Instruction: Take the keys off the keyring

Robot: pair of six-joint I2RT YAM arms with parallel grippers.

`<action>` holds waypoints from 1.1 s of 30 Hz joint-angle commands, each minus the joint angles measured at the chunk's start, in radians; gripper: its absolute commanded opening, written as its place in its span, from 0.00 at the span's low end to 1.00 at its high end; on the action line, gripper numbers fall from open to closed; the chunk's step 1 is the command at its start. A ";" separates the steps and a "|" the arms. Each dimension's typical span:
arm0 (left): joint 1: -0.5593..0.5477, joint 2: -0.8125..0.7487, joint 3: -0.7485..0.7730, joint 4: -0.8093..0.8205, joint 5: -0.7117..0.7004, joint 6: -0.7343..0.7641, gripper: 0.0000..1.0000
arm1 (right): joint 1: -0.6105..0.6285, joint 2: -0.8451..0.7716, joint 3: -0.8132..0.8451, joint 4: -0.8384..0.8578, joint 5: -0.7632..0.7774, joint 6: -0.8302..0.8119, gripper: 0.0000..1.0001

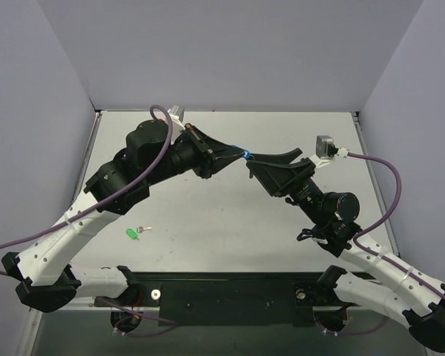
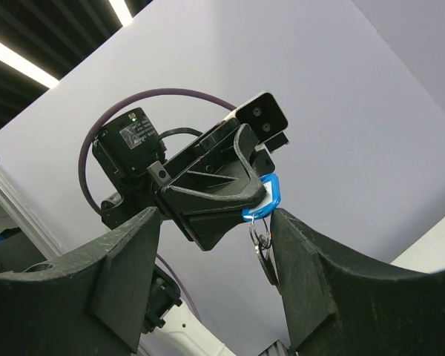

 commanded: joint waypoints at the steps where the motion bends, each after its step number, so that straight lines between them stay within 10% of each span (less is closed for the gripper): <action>1: 0.010 -0.042 -0.013 0.070 -0.039 -0.040 0.00 | 0.008 -0.011 -0.008 0.144 0.022 0.023 0.55; 33: 0.010 -0.077 -0.051 0.104 -0.067 -0.054 0.00 | 0.035 0.025 0.027 0.029 0.060 -0.037 0.54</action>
